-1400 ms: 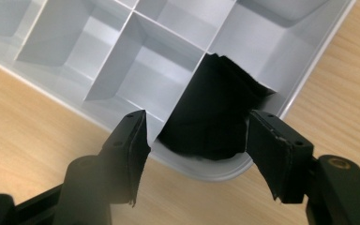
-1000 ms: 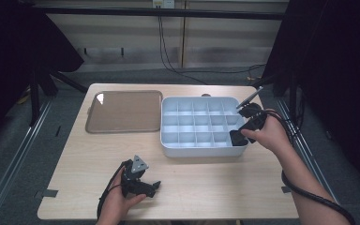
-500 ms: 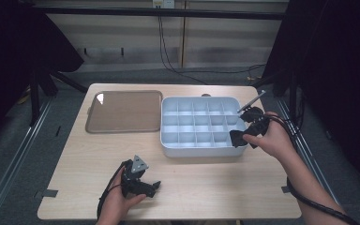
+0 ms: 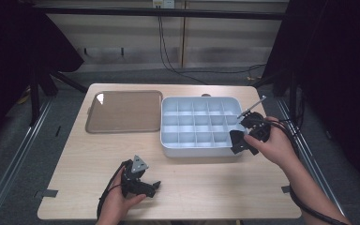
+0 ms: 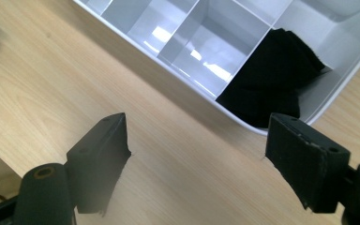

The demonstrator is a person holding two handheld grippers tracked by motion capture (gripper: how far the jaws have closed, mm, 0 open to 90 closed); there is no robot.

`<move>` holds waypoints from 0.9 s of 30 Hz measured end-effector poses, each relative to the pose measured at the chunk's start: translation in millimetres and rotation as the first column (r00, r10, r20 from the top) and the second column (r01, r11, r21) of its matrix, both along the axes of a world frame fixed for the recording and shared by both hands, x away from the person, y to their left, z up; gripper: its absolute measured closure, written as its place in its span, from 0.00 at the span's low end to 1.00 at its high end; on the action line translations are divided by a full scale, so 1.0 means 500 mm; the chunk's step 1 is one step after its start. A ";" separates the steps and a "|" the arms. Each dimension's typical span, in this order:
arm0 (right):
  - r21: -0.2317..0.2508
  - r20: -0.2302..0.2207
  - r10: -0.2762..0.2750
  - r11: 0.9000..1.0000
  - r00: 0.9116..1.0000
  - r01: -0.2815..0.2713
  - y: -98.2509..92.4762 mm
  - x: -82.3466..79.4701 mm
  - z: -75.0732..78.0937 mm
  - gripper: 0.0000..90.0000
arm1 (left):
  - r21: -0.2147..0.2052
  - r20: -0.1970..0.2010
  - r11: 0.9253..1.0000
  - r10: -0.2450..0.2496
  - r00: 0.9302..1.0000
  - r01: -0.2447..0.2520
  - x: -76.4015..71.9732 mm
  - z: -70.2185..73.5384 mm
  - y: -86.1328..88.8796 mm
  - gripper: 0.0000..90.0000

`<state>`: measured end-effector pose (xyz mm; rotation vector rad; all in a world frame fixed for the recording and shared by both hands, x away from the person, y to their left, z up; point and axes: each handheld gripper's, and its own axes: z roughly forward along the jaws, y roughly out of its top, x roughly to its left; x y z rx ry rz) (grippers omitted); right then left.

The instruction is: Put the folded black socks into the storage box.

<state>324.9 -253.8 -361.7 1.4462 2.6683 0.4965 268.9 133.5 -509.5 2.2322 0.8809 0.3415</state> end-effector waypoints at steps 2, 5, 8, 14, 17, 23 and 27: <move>0.002 0.002 0.004 1.000 1.000 -0.004 0.000 -0.005 -0.001 0.24 | 0.000 0.000 1.000 0.000 1.000 0.000 0.000 0.000 0.000 0.00; 0.001 -0.004 0.005 1.000 1.000 -0.005 0.002 -0.011 -0.001 0.24 | 0.000 0.000 1.000 0.000 1.000 0.000 0.000 0.000 0.000 0.00; -0.008 0.007 0.012 1.000 1.000 -0.012 0.003 -0.023 -0.004 0.24 | 0.001 0.000 1.000 0.000 1.000 0.000 0.000 0.000 0.000 0.00; 0.008 0.007 0.021 1.000 1.000 -0.022 0.000 -0.042 -0.018 0.24 | 0.001 0.000 1.000 -0.001 1.000 0.001 0.000 0.000 0.000 0.00; 0.010 0.011 0.025 1.000 1.000 -0.025 0.000 -0.054 -0.026 0.24 | 0.001 0.000 1.000 -0.001 1.000 0.001 0.000 0.000 0.000 0.00; 0.032 0.012 0.037 0.999 0.999 -0.037 -0.002 -0.071 -0.042 0.24 | 0.001 0.000 1.000 -0.001 1.000 0.001 0.000 0.000 0.000 0.00; 0.054 0.017 0.034 0.998 0.999 -0.035 -0.006 -0.084 -0.055 0.24 | 0.001 0.000 1.000 -0.001 1.000 0.001 0.000 0.000 0.000 0.00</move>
